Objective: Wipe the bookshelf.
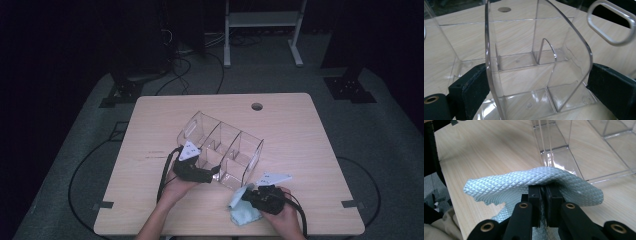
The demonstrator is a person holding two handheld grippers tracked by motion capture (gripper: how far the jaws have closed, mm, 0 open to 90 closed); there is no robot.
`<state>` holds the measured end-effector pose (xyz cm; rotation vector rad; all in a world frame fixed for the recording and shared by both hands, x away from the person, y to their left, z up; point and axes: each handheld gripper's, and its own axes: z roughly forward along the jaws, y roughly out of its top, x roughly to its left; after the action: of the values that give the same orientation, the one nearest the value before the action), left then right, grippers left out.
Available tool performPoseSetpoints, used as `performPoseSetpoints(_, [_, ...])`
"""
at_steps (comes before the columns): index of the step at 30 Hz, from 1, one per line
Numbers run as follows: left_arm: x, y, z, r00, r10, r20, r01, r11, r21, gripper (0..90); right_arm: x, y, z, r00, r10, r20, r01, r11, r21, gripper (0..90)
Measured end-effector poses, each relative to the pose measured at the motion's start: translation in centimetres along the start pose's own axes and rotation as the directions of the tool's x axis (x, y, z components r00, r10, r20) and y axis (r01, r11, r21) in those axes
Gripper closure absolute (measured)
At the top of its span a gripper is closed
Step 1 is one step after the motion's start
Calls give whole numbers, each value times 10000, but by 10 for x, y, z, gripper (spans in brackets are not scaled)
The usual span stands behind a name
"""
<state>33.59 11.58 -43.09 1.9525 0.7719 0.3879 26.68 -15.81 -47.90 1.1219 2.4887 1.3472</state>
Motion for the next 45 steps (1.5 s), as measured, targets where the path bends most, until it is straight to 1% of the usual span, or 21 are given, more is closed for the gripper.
performPoseSetpoints(2, [-3, 1, 0, 9998, 31, 176, -31, 10000, -26, 61, -3, -1, -4, 9998, 148, 117, -147, 9999, -32, 839])
performPoseSetpoints(4, [-5, 1, 1, 9997, 122, 231, -122, 9999, 0, 61, -8, -2, -9, 9993, 348, 164, -346, 9993, -124, 839])
performPoseSetpoints(6, [-9, 2, 4, 9992, 228, 341, -230, 9997, 66, 60, -11, -4, -15, 9987, 453, 232, -447, 9987, -239, 839])
performPoseSetpoints(8, [-11, 2, 5, 9987, 314, 411, -318, 9994, 102, 61, -14, -5, -21, 9978, 642, 153, -636, 9972, -403, 839])
performPoseSetpoints(10, [-11, 2, 6, 9984, 374, 425, -378, 9993, 79, 61, -15, -5, -26, 9972, 745, 74, -739, 9954, -616, 838])
performPoseSetpoints(12, [-10, 3, 2, 9983, 383, 433, -383, 9993, -10, 72, -16, -4, -30, 9970, 776, -3, -774, 9933, -857, 838])
performPoseSetpoints(15, [-6, 5, -5, 9988, 374, 319, -369, 9992, -163, 72, -14, 0, -35, 9965, 833, -90, -838, 9902, -1116, 838])
performPoseSetpoints(16, [-4, 5, -7, 9989, 382, 260, -377, 9990, -222, 72, -14, 0, -35, 9969, 785, -88, -790, 9899, -1175, 838])
performPoseSetpoints(21, [3, 7, -23, 9985, 537, -56, -539, 9977, -414, 72, -13, 3, -36, 9969, 788, -75, -791, 9886, -1283, 838])
performPoseSetpoints(23, [8, 7, -31, 9985, 525, -175, -534, 9971, -542, 72, -13, 3, -37, 9966, 814, -97, -820, 9877, -1332, 838])
performPoseSetpoints(26, [17, 7, -41, 9978, 560, -353, -580, 9966, -577, 72, -13, 3, -36, 9966, 815, -81, -819, 9875, -1347, 838])
performPoseSetpoints(29, [23, 6, -48, 9972, 595, -450, -622, 9963, -598, 72, -13, 4, -36, 9963, 860, -80, -863, 9869, -1366, 838])
performPoseSetpoints(32, [27, 5, -54, 9974, 590, -420, -615, 9962, -624, 72, -13, 4, -36, 9962, 873, -78, -875, 9866, -1377, 838])
performPoseSetpoints(34, [30, 4, -56, 9966, 647, -509, -676, 9960, -587, 72, -13, 4, -36, 9963, 858, -62, -858, 9867, -1378, 838])
performPoseSetpoints(37, [35, 2, -59, 9959, 597, -684, -638, 9962, -585, 71, -13, 4, -36, 9963, 861, -53, -860, 9867, -1381, 838])
performPoseSetpoints(39, [39, 1, -59, 9962, 500, -714, -543, 9967, -603, 71, -13, 4, -36, 9963, 862, -42, -859, 9867, -1380, 838])
performPoseSetpoints(41, [43, 1, -58, 9975, 323, -626, -363, 9973, -643, 71, -13, 4, -36, 9962, 867, -43, -865, 9866, -1385, 838])
performPoseSetpoints(43, [49, 1, -55, 9981, 191, -588, -227, 9979, -612, 71, -13, 4, -36, 9962, 868, -41, -865, 9865, -1389, 838])
performPoseSetpoints(45, [55, 1, -50, 9990, 22, -454, -49, 9983, -585, 71, -13, 4, -36, 9961, 879, -47, -877, 9864, -1391, 838])
